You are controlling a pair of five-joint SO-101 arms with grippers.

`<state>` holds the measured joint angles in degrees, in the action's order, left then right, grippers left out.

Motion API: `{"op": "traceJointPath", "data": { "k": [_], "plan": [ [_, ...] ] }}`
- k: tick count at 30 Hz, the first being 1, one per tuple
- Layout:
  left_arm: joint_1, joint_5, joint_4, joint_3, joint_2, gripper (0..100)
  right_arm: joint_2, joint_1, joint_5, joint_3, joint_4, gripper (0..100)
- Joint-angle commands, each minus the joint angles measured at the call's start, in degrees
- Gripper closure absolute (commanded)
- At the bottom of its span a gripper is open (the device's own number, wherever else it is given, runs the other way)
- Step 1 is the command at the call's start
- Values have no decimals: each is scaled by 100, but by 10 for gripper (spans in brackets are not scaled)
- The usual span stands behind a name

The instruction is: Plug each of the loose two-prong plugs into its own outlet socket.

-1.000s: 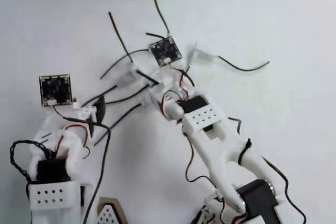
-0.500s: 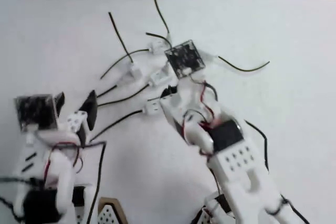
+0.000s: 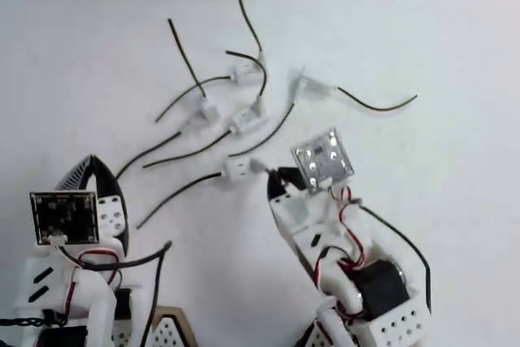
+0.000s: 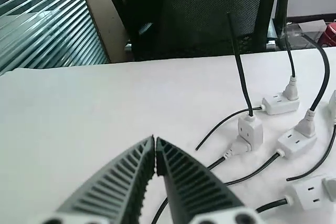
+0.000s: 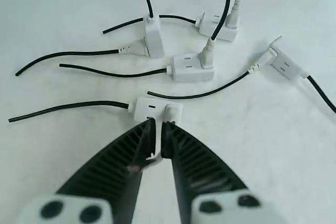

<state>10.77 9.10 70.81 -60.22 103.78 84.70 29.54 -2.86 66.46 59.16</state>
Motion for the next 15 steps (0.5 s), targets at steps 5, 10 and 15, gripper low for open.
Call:
{"op": "traceJointPath", "data": {
  "k": [5,10,15],
  "plan": [
    [57,1275,-229,-1037,31,972,1868,-4,-44,1301,-57,978],
    [57,730,-835,-2092,31,972,1719,-13,-44,2251,-901,978],
    [31,299,-1758,-3288,31,972,1824,-22,9,3051,-1552,978]
  ]
}}
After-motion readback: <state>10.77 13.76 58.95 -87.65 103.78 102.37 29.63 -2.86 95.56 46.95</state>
